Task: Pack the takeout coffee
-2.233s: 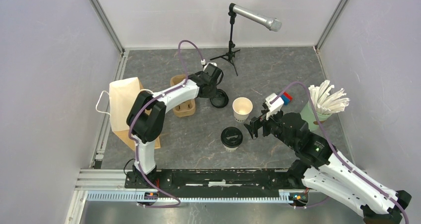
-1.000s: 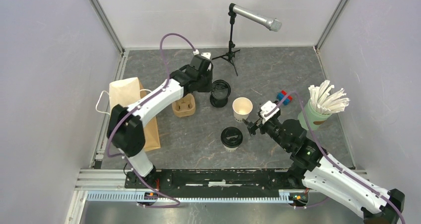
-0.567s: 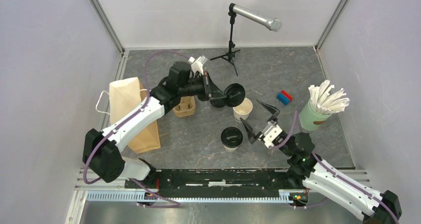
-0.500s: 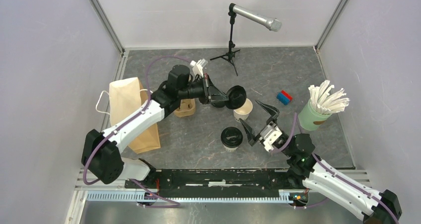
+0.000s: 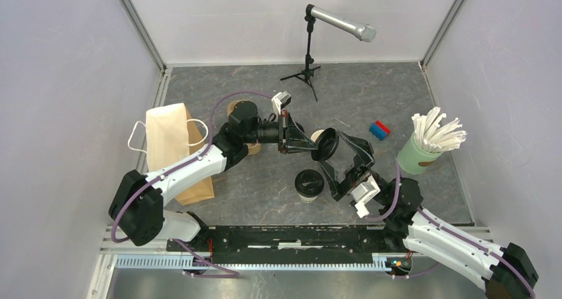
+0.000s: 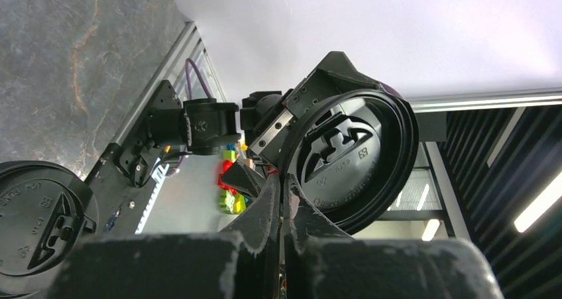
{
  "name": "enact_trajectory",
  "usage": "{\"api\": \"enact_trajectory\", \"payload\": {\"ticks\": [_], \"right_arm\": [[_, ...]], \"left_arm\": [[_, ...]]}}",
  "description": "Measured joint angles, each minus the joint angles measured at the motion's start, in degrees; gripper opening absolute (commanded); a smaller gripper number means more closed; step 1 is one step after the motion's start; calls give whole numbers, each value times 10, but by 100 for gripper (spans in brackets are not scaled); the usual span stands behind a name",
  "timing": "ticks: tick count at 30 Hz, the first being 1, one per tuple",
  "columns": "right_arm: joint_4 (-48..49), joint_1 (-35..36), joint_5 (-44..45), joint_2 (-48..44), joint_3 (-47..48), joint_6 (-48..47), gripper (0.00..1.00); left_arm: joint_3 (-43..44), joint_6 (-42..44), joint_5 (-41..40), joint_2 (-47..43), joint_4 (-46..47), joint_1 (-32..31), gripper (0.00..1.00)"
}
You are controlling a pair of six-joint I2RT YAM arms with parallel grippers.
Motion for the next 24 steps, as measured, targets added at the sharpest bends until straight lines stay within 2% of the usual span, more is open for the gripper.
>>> {"api": "enact_trajectory", "payload": {"ticks": [22, 24], "right_arm": [[44, 0, -17, 5, -12, -9, 80], [46, 0, -17, 3, -15, -8, 79]], "left_arm": [[-8, -19, -5, 0, 22, -23, 3], [-10, -19, -7, 0, 23, -24, 8]]}}
